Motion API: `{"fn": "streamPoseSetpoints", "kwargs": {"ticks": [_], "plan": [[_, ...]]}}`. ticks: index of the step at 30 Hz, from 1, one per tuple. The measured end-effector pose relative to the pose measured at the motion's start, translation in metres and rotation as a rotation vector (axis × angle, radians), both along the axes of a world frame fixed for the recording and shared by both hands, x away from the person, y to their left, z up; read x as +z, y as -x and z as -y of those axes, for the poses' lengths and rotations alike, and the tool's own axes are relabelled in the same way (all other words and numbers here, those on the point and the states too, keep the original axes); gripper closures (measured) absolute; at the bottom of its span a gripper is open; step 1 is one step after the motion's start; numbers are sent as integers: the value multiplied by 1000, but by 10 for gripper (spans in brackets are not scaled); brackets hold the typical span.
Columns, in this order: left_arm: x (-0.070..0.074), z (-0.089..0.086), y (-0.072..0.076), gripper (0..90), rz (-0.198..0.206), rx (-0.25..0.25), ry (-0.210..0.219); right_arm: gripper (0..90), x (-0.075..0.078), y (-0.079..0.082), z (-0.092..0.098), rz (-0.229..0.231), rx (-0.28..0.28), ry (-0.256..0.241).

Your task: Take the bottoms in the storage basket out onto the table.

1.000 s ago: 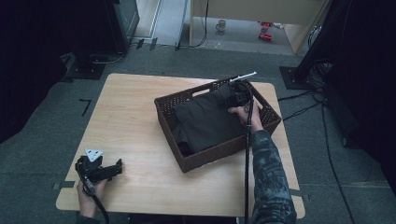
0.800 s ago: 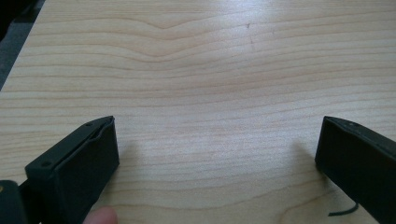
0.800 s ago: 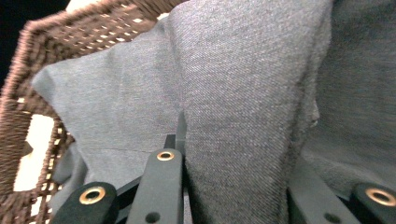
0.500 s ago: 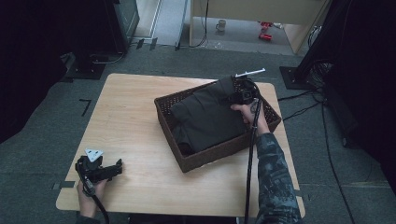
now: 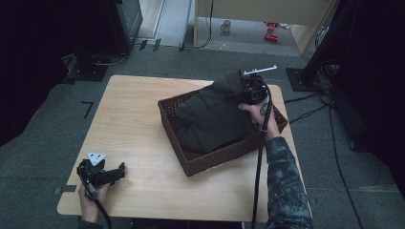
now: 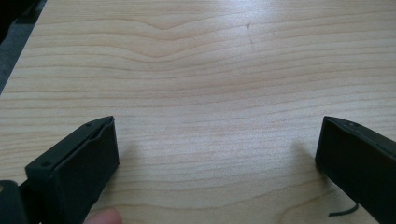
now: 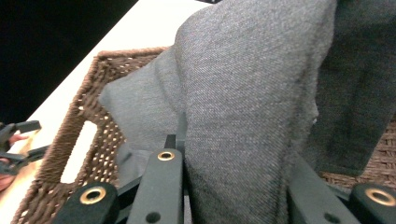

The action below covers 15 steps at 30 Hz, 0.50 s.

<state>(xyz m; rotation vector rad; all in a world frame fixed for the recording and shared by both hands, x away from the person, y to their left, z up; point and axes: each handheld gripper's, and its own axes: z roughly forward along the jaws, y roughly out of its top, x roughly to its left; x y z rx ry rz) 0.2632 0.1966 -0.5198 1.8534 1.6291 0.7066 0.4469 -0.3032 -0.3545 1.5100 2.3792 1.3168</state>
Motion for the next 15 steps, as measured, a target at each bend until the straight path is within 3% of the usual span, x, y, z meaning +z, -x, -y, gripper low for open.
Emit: {"fn": "streamPoseSetpoints", "kwargs": {"ticks": [15], "plan": [[0, 0, 0, 0, 2, 1, 0, 748, 48, 8, 0, 53, 11, 40]]}}
